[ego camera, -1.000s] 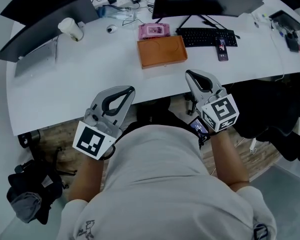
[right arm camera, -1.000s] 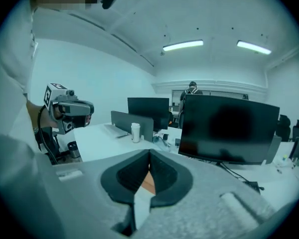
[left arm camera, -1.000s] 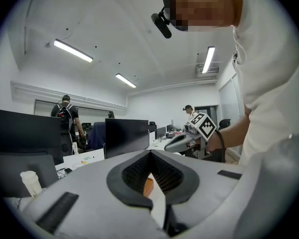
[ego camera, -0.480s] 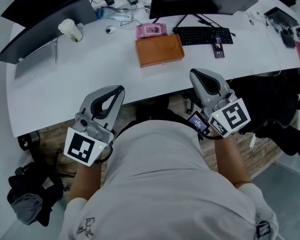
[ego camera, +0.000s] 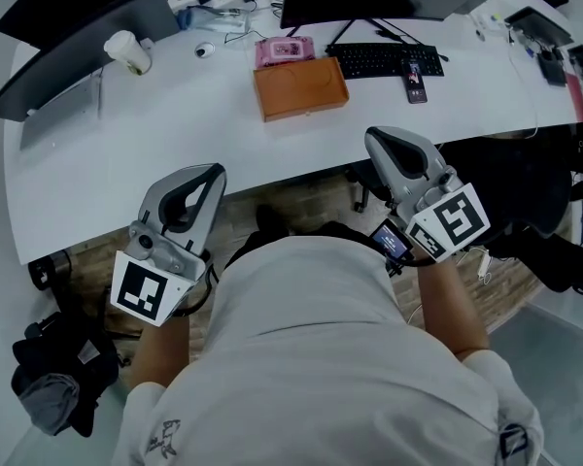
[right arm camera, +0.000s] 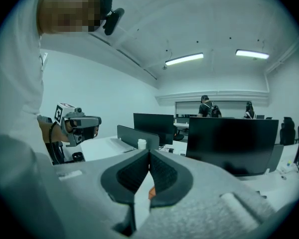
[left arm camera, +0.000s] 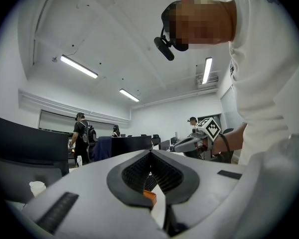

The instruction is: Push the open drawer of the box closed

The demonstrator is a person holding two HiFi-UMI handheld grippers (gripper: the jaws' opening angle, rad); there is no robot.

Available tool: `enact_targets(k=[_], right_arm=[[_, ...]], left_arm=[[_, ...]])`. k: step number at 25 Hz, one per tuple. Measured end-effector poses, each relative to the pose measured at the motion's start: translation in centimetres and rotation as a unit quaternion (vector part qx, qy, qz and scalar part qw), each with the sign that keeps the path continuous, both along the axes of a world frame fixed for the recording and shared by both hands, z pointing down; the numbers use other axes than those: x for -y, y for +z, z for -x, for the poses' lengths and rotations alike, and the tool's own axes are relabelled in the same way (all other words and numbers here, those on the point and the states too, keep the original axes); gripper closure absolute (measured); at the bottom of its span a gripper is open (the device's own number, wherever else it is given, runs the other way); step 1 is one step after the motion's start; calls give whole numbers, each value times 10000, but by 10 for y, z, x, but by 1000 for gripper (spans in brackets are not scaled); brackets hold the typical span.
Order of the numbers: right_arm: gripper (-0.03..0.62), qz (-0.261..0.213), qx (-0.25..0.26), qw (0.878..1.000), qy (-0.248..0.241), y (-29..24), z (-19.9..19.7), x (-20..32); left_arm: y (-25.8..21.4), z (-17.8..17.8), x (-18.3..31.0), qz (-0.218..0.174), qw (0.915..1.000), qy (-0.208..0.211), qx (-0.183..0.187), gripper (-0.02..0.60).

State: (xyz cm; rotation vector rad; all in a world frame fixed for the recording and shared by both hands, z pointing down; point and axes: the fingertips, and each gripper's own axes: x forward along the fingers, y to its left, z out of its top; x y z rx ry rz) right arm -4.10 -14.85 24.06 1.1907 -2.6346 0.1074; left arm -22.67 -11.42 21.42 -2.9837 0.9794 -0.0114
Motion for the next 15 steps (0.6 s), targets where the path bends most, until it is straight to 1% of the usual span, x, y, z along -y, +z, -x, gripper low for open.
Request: enact_targets(k=[4, 6, 8, 11, 15], right_arm=[[591, -1, 54, 9999, -164, -1, -8, -6], [590, 19, 99, 9997, -243, 3, -19, -12], [591, 77, 140, 9994, -305, 8, -34, -22], [591, 142, 176, 9990, -394, 15, -59, -40], [591, 144, 264, 9982, -515, 18, -102, -75]], left_arm=[[7, -17, -9, 135, 9998, 1, 124, 583], [7, -33, -13, 210, 9998, -29, 5, 583], [2, -51, -17, 245, 9995, -78, -183, 583], [9, -79, -33, 328, 9993, -113, -168, 583], [12, -123, -68, 297, 9992, -189, -187, 583]])
